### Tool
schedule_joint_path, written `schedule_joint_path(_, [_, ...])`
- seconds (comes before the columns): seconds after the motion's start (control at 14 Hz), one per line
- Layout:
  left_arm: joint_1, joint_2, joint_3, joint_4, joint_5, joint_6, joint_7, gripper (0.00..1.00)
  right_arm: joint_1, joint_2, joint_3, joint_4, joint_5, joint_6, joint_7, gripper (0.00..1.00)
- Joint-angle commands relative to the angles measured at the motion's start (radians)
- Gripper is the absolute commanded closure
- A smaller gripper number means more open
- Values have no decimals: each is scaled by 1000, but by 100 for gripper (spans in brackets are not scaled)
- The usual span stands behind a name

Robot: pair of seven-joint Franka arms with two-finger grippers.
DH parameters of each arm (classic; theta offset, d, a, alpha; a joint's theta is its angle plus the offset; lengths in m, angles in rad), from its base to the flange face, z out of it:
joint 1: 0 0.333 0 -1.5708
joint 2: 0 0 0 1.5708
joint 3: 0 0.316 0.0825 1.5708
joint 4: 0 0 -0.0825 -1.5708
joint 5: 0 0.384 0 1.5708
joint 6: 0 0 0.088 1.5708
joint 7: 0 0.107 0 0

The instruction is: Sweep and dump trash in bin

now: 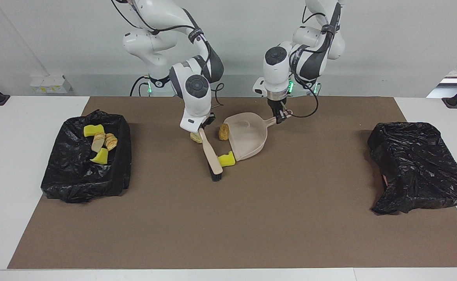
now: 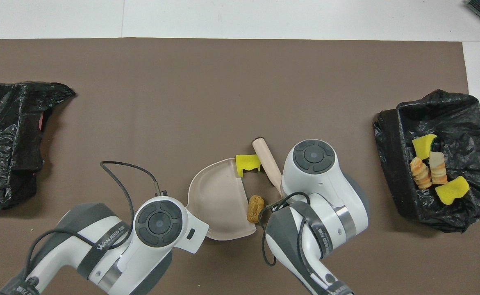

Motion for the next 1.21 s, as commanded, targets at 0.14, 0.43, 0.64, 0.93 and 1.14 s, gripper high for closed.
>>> schedule_joint_path(0.14, [46, 15, 5, -10, -26, 82, -4, 100, 81, -62, 0, -50, 133, -21, -30, 100])
schedule_joint_path(0.43, [48, 20, 5, -9, -26, 85, 77, 100, 99, -70, -2, 1, 190, -57, 44, 100])
schedule_joint_path(0.64, [48, 19, 6, -9, -26, 85, 74, 100, 73, -100, -15, 24, 152, -99, 46, 100])
schedule_joint_path(0.93, [48, 19, 6, -9, -26, 85, 79, 100, -20, -172, -12, 2, 25, -169, 73, 100])
schedule_joint_path(1.14, [45, 19, 6, -9, -26, 82, 80, 100, -84, -223, -12, -85, -115, -156, 125, 100])
